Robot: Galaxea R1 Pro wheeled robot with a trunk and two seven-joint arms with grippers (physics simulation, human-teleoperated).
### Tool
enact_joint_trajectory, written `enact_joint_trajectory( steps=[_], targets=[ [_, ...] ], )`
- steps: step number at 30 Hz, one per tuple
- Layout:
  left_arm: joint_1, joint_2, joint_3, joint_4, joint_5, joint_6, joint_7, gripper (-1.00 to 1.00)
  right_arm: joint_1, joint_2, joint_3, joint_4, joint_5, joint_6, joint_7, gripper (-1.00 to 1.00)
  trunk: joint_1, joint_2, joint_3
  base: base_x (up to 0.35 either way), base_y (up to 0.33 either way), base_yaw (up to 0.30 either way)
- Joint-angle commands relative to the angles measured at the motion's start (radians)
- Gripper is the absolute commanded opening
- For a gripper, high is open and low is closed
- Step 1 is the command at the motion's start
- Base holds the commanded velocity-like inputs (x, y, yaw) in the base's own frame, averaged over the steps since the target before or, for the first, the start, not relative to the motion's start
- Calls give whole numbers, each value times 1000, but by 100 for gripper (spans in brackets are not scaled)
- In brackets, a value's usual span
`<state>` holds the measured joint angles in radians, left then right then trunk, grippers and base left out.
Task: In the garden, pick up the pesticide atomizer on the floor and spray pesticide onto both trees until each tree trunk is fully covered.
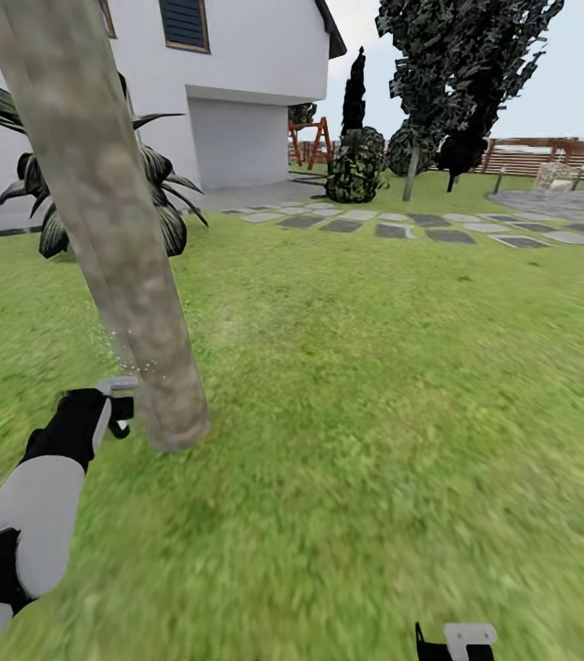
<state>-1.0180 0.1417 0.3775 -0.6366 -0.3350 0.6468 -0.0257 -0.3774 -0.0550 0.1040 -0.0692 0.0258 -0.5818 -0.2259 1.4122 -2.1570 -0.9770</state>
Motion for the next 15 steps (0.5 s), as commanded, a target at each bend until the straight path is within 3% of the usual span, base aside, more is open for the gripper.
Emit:
enact_joint_trajectory(
  steps=[1,2,5,7,9,10,12,15],
  targets=[
    [-15,-30,-6,-3,-10,3,2,-100,0,-1,0,0,0,0,0,100,0,0,0,0,0,2],
    [-47,-40,-8,-1,-11,8,2,-100,0,-2,0,0,1,0,0,100,0,0,0,0,0,0],
    [-76,-22,-7,-4,-12,15,2,-100,0,-2,0,0,0,0,0,100,0,0,0,0,0,0],
    [-80,50,-3,0,-7,35,-6,-100,0,-3,0,0,0,0,0,100,0,0,0,0,0,0],
    [-76,59,-6,0,-8,38,-6,-100,0,-3,0,0,0,0,0,100,0,0,0,0,0,0],
    [-77,52,-7,0,-7,38,-6,-100,0,-3,0,0,0,0,0,100,0,0,0,0,0,0],
    [-86,-15,-14,-1,-9,39,-5,-100,0,-3,0,0,0,0,-1,100,0,0,0,0,0,0],
    [-98,-37,-17,-1,-11,40,-5,-100,0,-4,0,0,0,0,0,100,0,0,0,0,0,0]
  ],
)
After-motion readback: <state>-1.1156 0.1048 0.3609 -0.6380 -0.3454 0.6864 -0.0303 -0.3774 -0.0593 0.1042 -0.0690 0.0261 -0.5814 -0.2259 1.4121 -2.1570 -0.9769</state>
